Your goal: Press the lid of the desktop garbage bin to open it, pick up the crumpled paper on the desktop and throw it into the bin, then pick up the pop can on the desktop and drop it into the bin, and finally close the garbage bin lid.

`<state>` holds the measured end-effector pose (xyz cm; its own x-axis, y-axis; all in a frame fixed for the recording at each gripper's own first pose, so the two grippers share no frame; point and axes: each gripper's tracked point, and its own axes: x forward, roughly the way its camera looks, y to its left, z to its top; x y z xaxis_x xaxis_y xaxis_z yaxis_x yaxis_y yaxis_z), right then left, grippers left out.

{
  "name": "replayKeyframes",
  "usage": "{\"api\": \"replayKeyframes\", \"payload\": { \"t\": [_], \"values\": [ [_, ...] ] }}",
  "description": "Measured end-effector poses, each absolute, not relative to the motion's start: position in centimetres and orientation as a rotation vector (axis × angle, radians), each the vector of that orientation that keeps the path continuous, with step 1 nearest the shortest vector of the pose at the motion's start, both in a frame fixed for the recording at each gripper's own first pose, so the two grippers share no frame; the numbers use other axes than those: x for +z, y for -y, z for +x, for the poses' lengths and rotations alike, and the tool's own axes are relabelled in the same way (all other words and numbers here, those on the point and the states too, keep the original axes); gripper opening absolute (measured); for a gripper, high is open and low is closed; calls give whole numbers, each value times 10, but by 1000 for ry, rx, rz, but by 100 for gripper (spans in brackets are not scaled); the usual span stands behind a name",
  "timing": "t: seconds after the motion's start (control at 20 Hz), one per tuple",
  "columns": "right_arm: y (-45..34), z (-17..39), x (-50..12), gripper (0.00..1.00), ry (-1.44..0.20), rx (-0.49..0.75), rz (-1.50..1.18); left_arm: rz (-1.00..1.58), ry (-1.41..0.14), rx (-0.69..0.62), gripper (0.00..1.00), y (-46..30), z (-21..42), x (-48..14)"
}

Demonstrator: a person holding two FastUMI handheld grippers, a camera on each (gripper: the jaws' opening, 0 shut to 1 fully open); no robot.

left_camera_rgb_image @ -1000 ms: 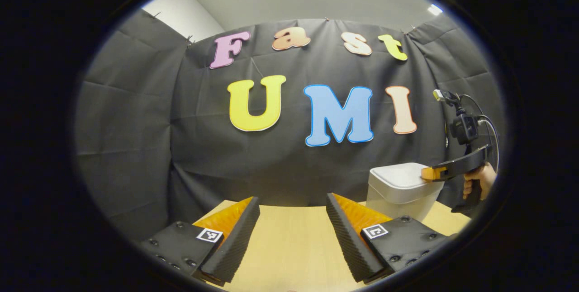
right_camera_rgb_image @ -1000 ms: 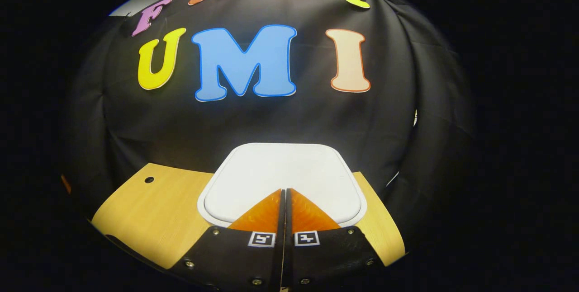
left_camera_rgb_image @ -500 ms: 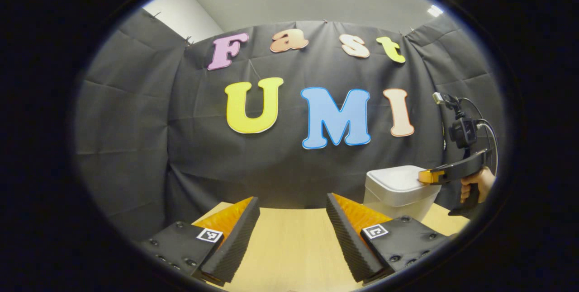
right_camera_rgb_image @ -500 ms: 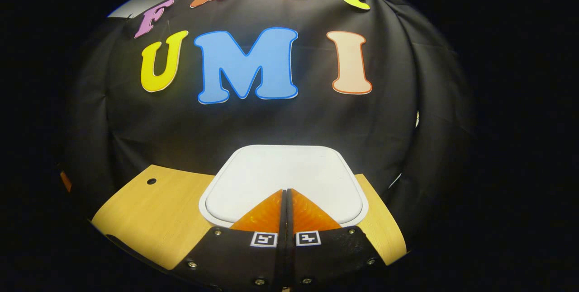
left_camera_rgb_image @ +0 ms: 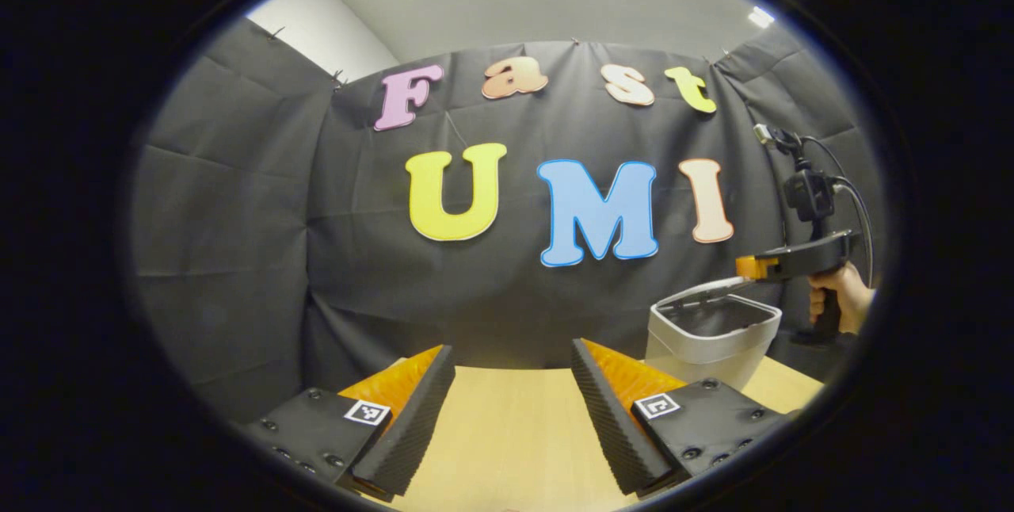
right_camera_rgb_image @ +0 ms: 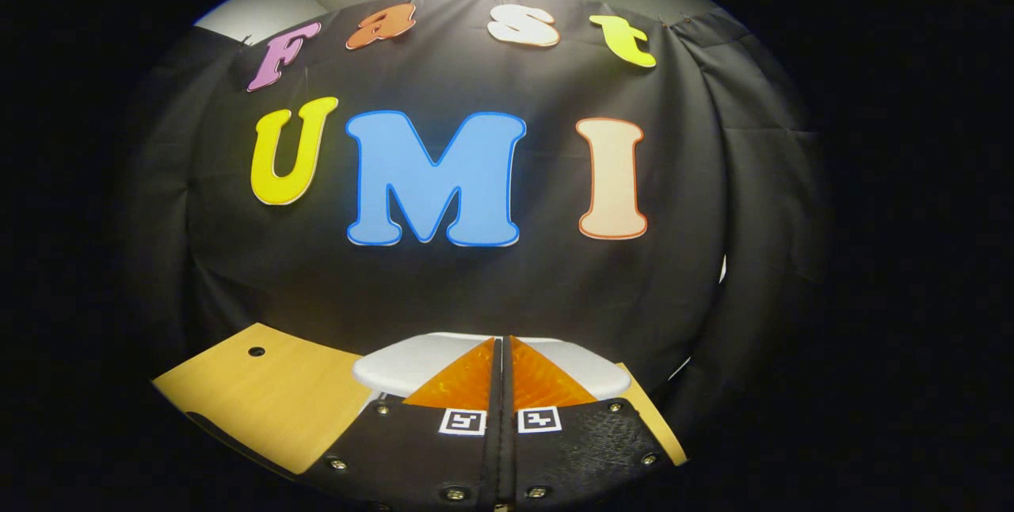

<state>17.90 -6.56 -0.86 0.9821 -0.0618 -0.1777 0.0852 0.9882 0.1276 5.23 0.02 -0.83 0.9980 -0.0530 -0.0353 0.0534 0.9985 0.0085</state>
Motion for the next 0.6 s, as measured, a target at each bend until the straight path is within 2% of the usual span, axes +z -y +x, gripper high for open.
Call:
{"api": "replayKeyframes", "payload": {
  "t": [0.25, 0.3, 0.35, 0.45, 0.5, 0.6],
  "values": [
    [72, 181, 21, 1, -88, -99, 150, 6, -34, -27, 96, -13, 46, -8],
    [73, 179, 26, 0, -75, -104, 150, 4, -35, -24, 92, -13, 46, -8],
    [74, 177, 30, 0, -61, -108, 154, 2, -36, -22, 100, -15, 45, -9],
    [76, 175, 36, 0, -42, -116, 154, -2, -37, -20, 100, -16, 46, -9],
    [76, 173, 38, 1, -41, -116, 153, -3, -38, -21, 96, -17, 45, -11],
    [76, 168, 39, 1, -40, -114, 153, -4, -38, -25, 100, -18, 45, -12]
  ]
}}
